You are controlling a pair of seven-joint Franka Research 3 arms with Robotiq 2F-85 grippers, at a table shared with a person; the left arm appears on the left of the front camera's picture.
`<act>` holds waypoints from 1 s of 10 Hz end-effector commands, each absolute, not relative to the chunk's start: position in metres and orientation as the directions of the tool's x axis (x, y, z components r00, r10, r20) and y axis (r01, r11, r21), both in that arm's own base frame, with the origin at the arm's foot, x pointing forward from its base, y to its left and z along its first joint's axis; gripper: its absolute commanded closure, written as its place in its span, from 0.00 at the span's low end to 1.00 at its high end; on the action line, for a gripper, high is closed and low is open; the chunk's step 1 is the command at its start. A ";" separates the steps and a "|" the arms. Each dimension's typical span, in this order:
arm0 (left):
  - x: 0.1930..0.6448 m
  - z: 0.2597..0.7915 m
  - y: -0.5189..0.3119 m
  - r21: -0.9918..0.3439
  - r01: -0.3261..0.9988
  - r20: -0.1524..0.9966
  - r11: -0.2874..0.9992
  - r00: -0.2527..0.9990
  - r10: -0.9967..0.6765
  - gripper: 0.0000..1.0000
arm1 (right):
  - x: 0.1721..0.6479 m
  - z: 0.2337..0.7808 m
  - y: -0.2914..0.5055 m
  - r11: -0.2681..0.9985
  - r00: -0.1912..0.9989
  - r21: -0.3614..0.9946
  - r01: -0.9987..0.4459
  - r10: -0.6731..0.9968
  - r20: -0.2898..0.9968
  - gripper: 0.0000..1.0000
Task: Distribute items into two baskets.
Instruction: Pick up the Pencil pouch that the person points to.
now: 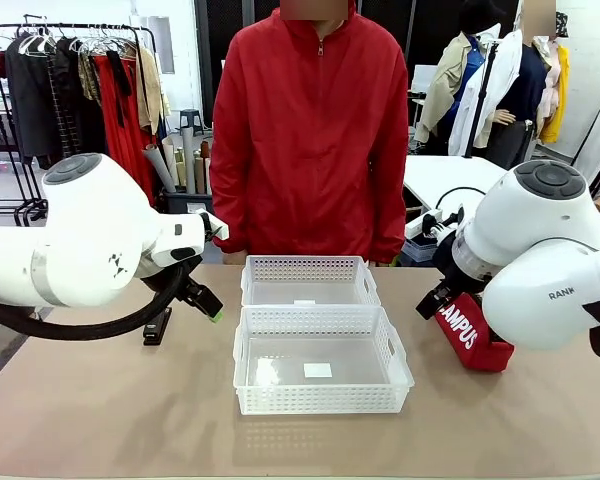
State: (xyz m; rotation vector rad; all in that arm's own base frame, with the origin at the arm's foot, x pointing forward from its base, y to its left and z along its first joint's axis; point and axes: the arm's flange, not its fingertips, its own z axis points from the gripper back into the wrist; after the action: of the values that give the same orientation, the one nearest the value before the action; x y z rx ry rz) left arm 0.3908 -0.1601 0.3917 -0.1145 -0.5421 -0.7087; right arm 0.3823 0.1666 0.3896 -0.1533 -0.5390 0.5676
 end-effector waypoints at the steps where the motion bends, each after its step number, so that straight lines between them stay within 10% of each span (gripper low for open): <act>1: 0.391 0.392 -0.160 0.080 0.646 0.510 0.759 0.628 -0.588 0.00 | 0.382 0.390 0.166 0.837 0.710 -0.283 -0.469 0.548 0.442 0.00; 10: 0.421 0.446 -0.140 -0.503 0.567 0.288 0.652 0.821 -0.492 0.00 | 0.415 0.466 0.144 0.779 0.815 0.412 -0.473 0.208 0.542 0.00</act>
State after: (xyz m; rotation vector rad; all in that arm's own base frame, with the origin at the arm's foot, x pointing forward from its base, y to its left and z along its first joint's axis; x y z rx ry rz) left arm 0.4039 -0.1485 0.4474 -0.5107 -0.1552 -0.6338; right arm 0.4018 0.1572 0.4743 0.5077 -0.4949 0.4059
